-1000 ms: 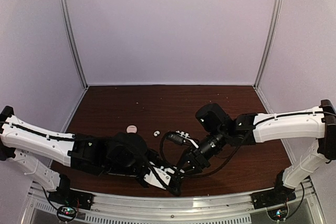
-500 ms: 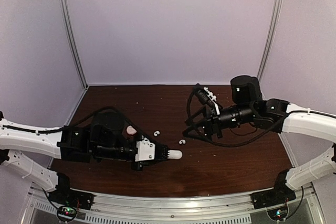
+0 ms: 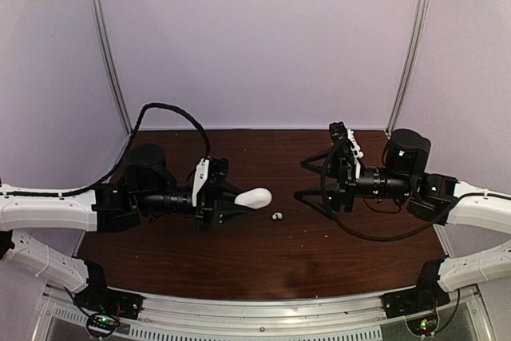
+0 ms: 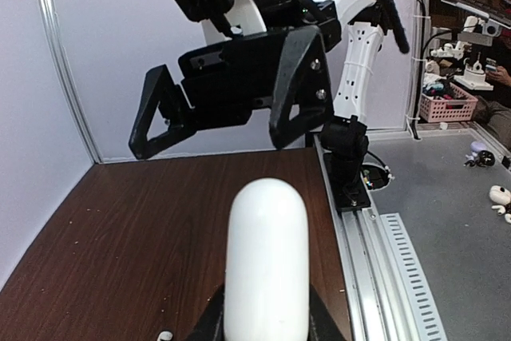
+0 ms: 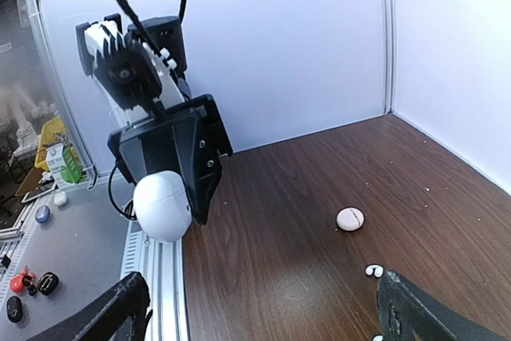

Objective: Insert the wireless bluetooth earbuds into the charging case
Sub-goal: Pass from the left arm to the right

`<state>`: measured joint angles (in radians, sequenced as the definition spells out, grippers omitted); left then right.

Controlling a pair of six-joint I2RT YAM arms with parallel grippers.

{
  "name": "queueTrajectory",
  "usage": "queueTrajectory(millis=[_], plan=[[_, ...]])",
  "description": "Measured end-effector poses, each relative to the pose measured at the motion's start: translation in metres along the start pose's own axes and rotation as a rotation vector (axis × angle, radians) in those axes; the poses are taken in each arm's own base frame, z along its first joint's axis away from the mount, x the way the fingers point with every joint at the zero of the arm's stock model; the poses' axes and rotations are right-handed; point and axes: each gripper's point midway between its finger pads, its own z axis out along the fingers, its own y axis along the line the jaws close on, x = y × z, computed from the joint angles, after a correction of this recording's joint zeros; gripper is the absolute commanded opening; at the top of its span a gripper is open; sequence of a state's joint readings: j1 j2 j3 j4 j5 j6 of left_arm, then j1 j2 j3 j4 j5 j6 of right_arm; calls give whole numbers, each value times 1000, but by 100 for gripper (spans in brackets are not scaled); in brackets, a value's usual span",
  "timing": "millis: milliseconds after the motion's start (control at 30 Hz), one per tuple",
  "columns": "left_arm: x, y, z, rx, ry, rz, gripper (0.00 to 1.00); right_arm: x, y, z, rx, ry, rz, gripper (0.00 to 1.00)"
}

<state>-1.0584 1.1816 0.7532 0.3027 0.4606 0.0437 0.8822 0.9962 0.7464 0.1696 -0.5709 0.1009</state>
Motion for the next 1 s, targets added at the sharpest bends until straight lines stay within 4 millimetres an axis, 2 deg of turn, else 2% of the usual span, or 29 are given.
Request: queueTrajectory(millis=[100, 167, 333, 600, 700, 1000], plan=[[0, -3, 5, 47, -14, -53, 0, 16, 7, 11, -49, 48, -13, 85], [4, -5, 10, 69, -8, -80, 0, 18, 15, 13, -79, 54, -28, 76], [10, -6, 19, 103, 11, -134, 0, 21, 32, 16, -135, 60, -89, 62], [5, -3, 29, 121, 0, -153, 0, 36, 53, 27, -196, 127, -144, 47], [4, -4, 33, 137, -3, -153, 0, 40, 54, 30, -194, 139, -156, 41], [1, -6, 35, 163, -10, -150, 0, 39, 53, 32, -192, 142, -155, 33]])
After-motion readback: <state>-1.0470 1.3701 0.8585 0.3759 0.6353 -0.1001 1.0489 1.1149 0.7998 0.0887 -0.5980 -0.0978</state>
